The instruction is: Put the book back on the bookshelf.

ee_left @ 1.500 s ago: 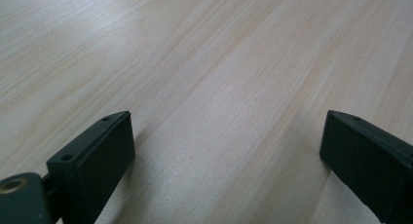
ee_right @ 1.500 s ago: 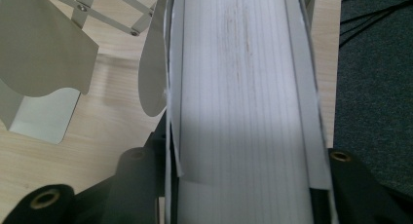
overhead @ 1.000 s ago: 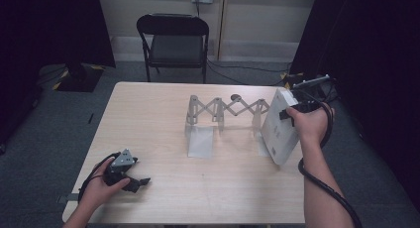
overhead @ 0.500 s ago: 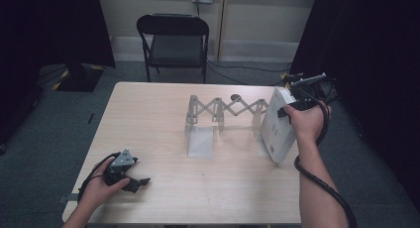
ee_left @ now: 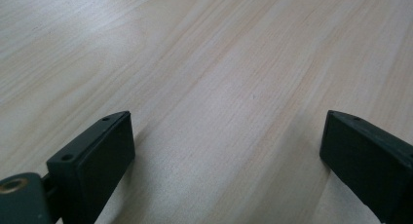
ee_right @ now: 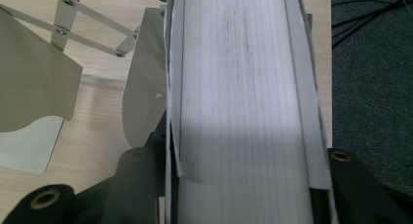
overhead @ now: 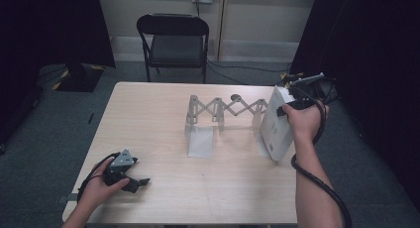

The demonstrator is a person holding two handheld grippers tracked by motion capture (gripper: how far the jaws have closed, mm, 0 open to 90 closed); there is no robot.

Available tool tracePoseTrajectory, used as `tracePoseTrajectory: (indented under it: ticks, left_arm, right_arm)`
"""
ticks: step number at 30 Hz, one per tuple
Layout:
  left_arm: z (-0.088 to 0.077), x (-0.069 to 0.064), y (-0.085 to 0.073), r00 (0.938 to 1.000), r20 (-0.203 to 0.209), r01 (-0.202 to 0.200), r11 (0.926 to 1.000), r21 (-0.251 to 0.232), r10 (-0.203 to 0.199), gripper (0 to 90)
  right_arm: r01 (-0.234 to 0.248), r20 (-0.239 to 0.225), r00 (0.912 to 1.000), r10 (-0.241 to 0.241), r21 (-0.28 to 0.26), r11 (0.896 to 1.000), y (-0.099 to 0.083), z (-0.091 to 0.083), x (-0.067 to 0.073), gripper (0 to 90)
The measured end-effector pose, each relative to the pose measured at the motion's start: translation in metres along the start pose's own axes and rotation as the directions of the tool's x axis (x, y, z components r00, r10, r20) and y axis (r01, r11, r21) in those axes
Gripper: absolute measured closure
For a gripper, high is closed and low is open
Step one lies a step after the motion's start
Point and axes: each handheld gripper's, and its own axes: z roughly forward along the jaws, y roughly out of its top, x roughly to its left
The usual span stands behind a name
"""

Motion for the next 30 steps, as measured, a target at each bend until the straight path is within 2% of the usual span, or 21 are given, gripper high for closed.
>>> tracePoseTrajectory:
  ticks: [8,30]
  left_arm:
    - [-0.001,0.001,0.0,1.0,0.001,-0.005,1.0,0.004,0.005,5.4]
    - [-0.001,0.0,-0.001,1.0,-0.003,-0.006,1.0,-0.003,0.006,5.4]
  right_arm:
    - [0.001,0.007,1.0,-0.001,0.003,1.0,0.0,0.004,0.001,53.4]
    - [0.002,0.029,0.9996,-0.001,-0.028,1.0,-0.003,0.013,0.006,53.3]
